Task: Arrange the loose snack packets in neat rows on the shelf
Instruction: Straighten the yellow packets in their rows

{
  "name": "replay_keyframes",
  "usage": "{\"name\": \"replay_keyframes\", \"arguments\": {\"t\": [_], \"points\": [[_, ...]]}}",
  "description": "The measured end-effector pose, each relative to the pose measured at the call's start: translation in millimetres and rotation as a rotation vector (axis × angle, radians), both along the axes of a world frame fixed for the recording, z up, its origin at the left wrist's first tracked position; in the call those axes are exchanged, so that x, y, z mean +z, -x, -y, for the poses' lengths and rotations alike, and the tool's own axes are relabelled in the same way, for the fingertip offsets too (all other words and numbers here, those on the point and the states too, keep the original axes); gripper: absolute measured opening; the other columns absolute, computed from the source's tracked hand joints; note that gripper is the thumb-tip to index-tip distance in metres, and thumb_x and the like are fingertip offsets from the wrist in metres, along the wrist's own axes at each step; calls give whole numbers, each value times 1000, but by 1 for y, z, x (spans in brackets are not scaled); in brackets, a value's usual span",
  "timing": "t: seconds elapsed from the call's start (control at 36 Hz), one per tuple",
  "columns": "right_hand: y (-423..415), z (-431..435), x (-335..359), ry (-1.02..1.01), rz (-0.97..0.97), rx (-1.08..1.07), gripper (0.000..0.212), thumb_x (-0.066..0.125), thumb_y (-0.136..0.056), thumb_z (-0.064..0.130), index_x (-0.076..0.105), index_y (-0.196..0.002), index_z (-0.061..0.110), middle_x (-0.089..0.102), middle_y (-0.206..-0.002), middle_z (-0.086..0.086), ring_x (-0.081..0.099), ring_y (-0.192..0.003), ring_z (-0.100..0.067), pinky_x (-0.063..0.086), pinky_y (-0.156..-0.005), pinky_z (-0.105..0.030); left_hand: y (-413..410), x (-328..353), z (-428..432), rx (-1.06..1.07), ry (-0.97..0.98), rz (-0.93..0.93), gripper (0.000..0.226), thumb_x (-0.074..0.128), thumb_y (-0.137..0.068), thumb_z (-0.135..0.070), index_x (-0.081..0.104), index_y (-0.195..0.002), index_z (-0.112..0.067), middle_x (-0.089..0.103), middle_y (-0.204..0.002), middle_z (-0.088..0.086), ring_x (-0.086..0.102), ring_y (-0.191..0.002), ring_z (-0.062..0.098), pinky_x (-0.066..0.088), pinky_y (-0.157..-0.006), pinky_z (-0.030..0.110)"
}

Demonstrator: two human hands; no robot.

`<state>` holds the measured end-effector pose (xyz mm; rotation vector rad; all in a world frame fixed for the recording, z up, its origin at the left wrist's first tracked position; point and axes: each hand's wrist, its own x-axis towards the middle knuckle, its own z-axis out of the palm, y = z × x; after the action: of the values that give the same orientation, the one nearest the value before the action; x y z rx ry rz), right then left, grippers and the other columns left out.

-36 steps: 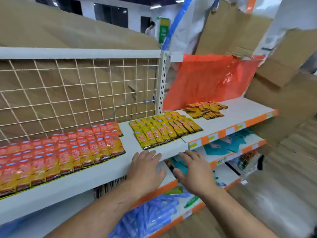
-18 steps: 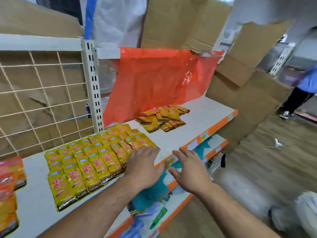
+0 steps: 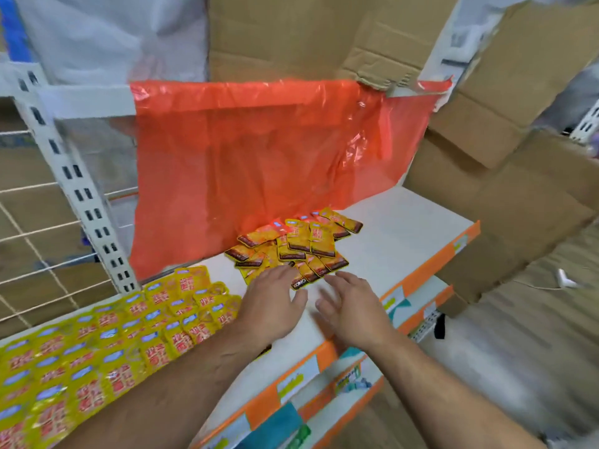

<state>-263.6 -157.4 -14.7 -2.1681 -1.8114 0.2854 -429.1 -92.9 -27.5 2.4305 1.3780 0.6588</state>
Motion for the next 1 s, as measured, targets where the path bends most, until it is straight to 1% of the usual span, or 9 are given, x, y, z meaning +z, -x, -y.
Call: {"name": "replay_keyframes", "arguments": {"t": [0.08,0.19,0.25,0.31,0.39,0.44,0.61,0.83,1.0], "points": [[-21,-33,-5,-17,-32,19,53,60,-90,44,55,-137,20,55,-138,-4,48,-125,-26,42,-102,-36,-20,0,-22,81,55,24,55,39,-90,-43,58,-132,-13,57,-135,4,49,-127,24,36,-107,33],[-45,-80,-8,-32,-89,4,49,58,-91,44,58,-131,17,61,-125,-8,53,-117,-30,46,-94,-39,-47,2,-51,162,135,15,53,46,-98,-35,38,-149,-22,31,-158,6,27,-145,24,19,-117,32],[-56,-101,-13,-41,-105,8,40,57,-89,47,63,-118,19,65,-114,-7,58,-110,-30,48,-86,-38,-60,4,-63,234,161,7,54,45,-99,-34,35,-151,-23,28,-159,9,25,-146,25,17,-117,31],[-67,-120,-18,-39,-126,16,37,54,-88,51,62,-105,19,67,-105,-6,61,-102,-30,48,-77,-38,-74,5,-72,314,177,-5,51,45,-99,-34,41,-147,-20,38,-153,12,33,-142,27,22,-114,32],[-81,-144,-20,2,-196,21,43,54,-91,53,60,-113,17,67,-111,-10,61,-106,-33,49,-80,-38,-91,5,-84,448,189,-34,35,43,-96,-37,62,-116,-15,64,-121,11,53,-118,31,36,-97,35],[-89,-158,-21,23,-248,5,50,55,-91,55,58,-119,13,65,-117,-10,61,-110,-32,49,-83,-39,-98,5,-92,568,201,-8,36,46,-94,-44,64,-102,-14,66,-109,11,55,-110,31,41,-89,37],[-105,-176,-33,73,-278,-7,59,63,-80,65,52,-113,17,65,-110,-4,64,-103,-30,47,-76,-37,-121,-2,-104,790,198,-105,50,64,-83,-54,60,-115,-16,61,-113,9,55,-111,29,46,-90,38],[-131,-180,-48,-29,-538,30,51,75,-75,36,52,-120,29,71,-102,6,66,-98,-25,46,-74,-33,-141,-9,-97,908,242,9,52,76,-70,-47,62,-111,-18,62,-112,6,58,-108,28,48,-88,36],[-137,-179,-52,-52,-527,116,14,68,-85,35,55,-83,28,71,-79,2,65,-84,-29,49,-73,-34,-151,-8,-84,992,229,185,16,68,-79,-26,58,-89,-18,68,-91,4,62,-89,29,46,-72,34]]}}
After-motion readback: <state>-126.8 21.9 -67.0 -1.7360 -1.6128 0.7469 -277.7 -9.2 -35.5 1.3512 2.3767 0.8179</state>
